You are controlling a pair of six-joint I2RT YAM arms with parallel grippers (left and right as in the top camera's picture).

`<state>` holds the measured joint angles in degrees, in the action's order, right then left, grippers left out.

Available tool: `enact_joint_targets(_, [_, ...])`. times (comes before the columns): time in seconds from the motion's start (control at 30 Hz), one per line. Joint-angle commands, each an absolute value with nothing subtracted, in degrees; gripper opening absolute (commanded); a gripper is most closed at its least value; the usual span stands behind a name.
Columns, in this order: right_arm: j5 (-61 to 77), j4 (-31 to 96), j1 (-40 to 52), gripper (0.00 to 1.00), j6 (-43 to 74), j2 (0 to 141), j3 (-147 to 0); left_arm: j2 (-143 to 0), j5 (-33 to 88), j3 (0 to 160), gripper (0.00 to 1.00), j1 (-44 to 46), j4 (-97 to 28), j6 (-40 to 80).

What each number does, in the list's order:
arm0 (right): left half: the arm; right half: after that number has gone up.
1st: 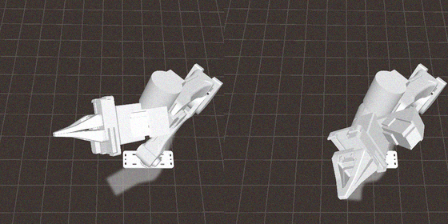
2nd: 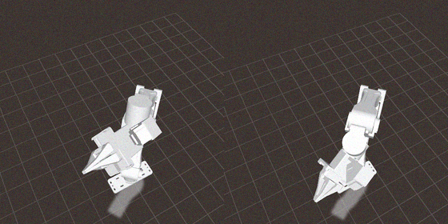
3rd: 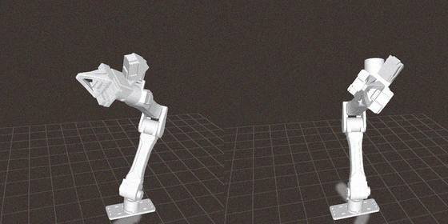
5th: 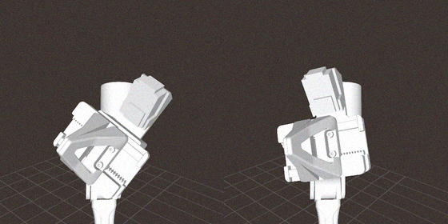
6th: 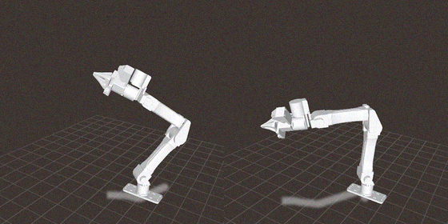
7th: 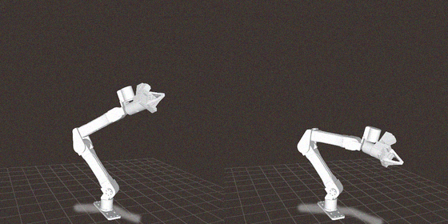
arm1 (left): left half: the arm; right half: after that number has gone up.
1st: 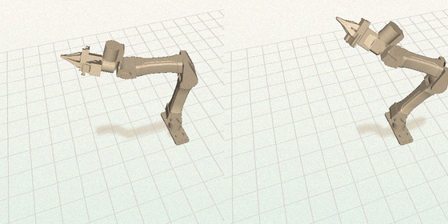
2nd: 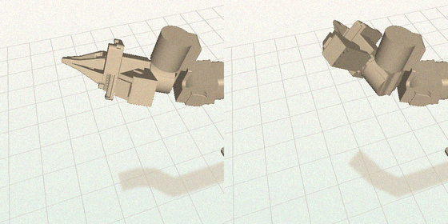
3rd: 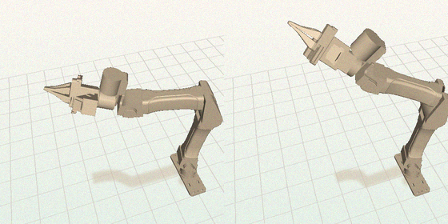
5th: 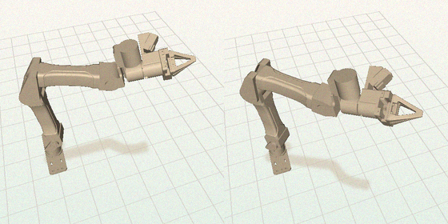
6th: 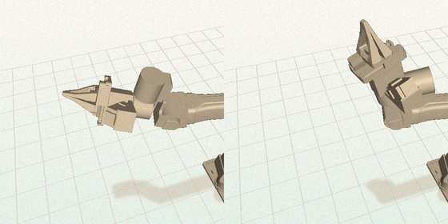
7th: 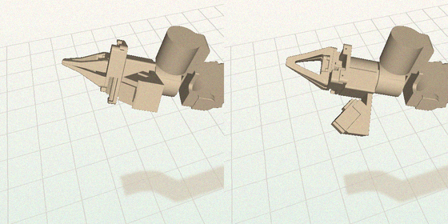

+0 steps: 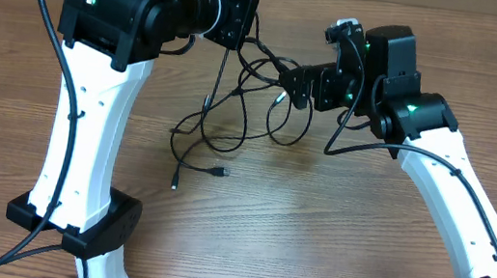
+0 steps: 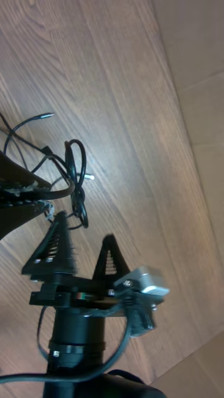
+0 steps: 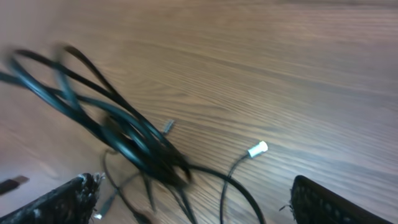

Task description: Untangle cables

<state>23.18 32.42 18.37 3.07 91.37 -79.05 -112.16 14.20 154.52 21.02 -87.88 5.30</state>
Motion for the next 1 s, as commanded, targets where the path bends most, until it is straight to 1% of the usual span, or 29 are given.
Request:
enact_joint_targets(0.0, [29.71,30.59,18.26,0.80,2.55,91.66,-78.70,-112.33,17.45,155.92,0.04,21.47,-88.12,2.76])
enact_joint_targets(0.03, [29.67,30.41,18.26,0.76,2.55,91.66,-78.70,-112.33,18.87,155.92,0.04,21.47,-88.14,2.52])
enact_joint_targets(0.07, [29.67,30.35,18.31,0.70,2.55,91.66,-78.70,-112.33,20.18,155.92,0.04,21.45,-88.05,2.52])
enact_joint_targets(0.1, [29.69,30.35,18.31,0.58,2.52,91.66,-78.70,-112.29,21.30,155.92,0.04,21.45,-87.90,2.52])
enact_joint_targets(0.13, [29.69,30.44,18.31,0.48,2.52,91.66,-78.70,-112.14,22.48,155.92,0.04,21.45,-87.66,2.50])
enact_joint_targets(0.17, [29.69,30.48,18.31,0.36,2.52,91.70,-78.70,-111.98,23.29,155.92,0.04,21.45,-87.42,2.52])
enact_joint_targets(0.2, [29.69,30.48,18.31,0.17,2.52,91.74,-78.70,-111.72,24.23,155.94,0.04,21.45,-87.09,2.52])
enact_joint_targets(0.23, [29.69,30.50,18.31,0.12,2.52,91.81,-78.70,-111.46,25.04,156.07,0.04,21.45,-86.76,2.50])
enact_joint_targets(0.27, [29.69,30.48,18.31,0.17,2.52,91.94,-78.70,-111.18,25.36,156.33,0.04,21.45,-86.61,2.52])
enact_joint_targets(0.3, [29.69,30.46,18.31,0.27,2.52,92.09,-78.70,-110.87,25.58,156.70,0.04,21.45,-86.50,2.55])
enact_joint_targets(0.37, [29.71,30.48,18.31,0.33,2.55,92.55,-78.70,-110.15,25.56,157.58,0.04,21.45,-86.56,2.52])
enact_joint_targets(0.4, [29.71,30.50,18.31,0.32,2.55,93.01,-78.70,-109.73,25.54,157.95,0.04,21.45,-86.59,2.52])
enact_joint_targets(0.43, [29.78,30.50,18.31,0.23,2.57,93.34,-78.70,-109.19,25.54,158.36,0.04,21.45,-86.56,2.52])
enact_joint_targets(0.47, [29.95,30.55,18.31,0.04,2.55,93.67,-78.70,-108.62,25.54,158.78,0.04,21.45,-86.52,2.52])
enact_joint_targets(0.67, [29.04,32.03,18.31,0.04,2.55,95.31,-78.70,-105.71,22.70,161.10,0.04,21.28,-86.52,2.52])
enact_joint_targets(0.77, [23.97,33.23,18.20,0.04,2.55,95.39,-78.70,-104.03,19.00,161.18,0.04,21.28,-86.56,2.52])
enact_joint_targets(0.9, [16.29,34.63,18.20,0.04,2.55,95.39,-78.70,-102.13,16.91,161.18,0.04,21.26,-86.37,2.55])
enact_joint_targets(0.97, [15.53,35.07,18.20,0.04,2.55,95.39,-78.70,-101.45,16.23,161.18,0.04,21.26,-86.35,2.52])
